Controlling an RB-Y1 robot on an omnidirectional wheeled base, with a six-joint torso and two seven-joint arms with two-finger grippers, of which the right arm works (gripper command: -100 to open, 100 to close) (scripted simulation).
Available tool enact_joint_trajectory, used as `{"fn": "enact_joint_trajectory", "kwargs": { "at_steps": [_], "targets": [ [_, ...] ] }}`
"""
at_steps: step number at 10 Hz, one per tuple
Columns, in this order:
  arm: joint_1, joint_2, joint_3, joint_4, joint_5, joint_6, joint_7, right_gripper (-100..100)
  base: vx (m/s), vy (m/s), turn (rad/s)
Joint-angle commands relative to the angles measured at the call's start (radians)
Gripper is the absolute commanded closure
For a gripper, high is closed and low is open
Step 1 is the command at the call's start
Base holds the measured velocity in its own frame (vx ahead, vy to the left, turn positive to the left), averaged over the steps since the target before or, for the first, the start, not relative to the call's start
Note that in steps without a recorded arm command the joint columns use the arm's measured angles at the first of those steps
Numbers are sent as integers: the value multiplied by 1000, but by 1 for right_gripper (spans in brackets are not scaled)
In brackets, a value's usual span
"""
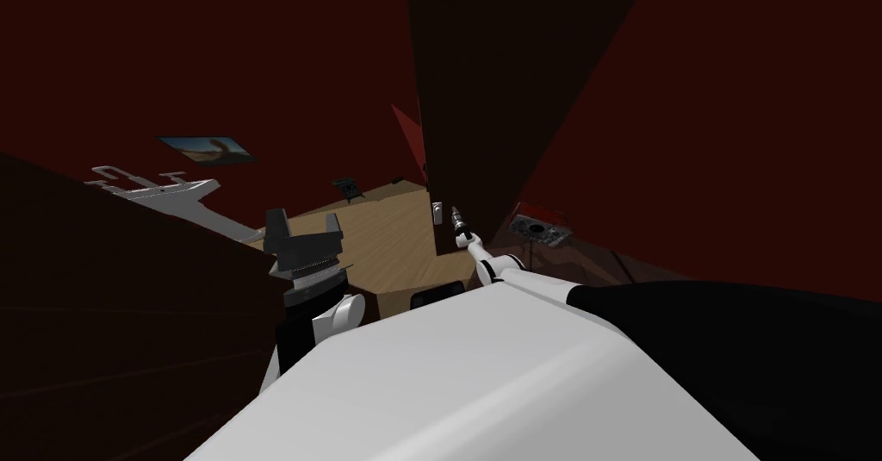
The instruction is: Push the door open
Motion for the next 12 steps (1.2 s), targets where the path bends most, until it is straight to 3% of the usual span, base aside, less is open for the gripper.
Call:
{"fn": "enact_joint_trajectory", "kwargs": {
  "at_steps": [1, 3, 4, 6, 7, 8, 10, 11, 12],
  "targets": [
    [1, 21, 21, -5, -42, 2, 43, -100, -102, -27, -58],
    [-1, 40, 35, -5, -72, 3, 73, -100, -106, -11, -30],
    [-3, 60, 47, -4, -100, 4, 99, -100, -136, 7, -57],
    [-3, 60, 47, -4, -100, 4, 99, -100, -62, 20, -5],
    [-5, 88, 62, -4, -131, 5, 131, -100, -53, 81, -51],
    [-5, 103, 69, -4, -145, 5, 145, -100, -108, 133, -57],
    [-7, 98, 68, 7, -142, -6, 139, -100, -53, 69, -8],
    [-7, 75, 67, 5, -143, -3, 142, -100, 54, -60, 25],
    [-7, 68, 66, 5, -144, -3, 142, -100, 120, -113, 32]
  ]
}}
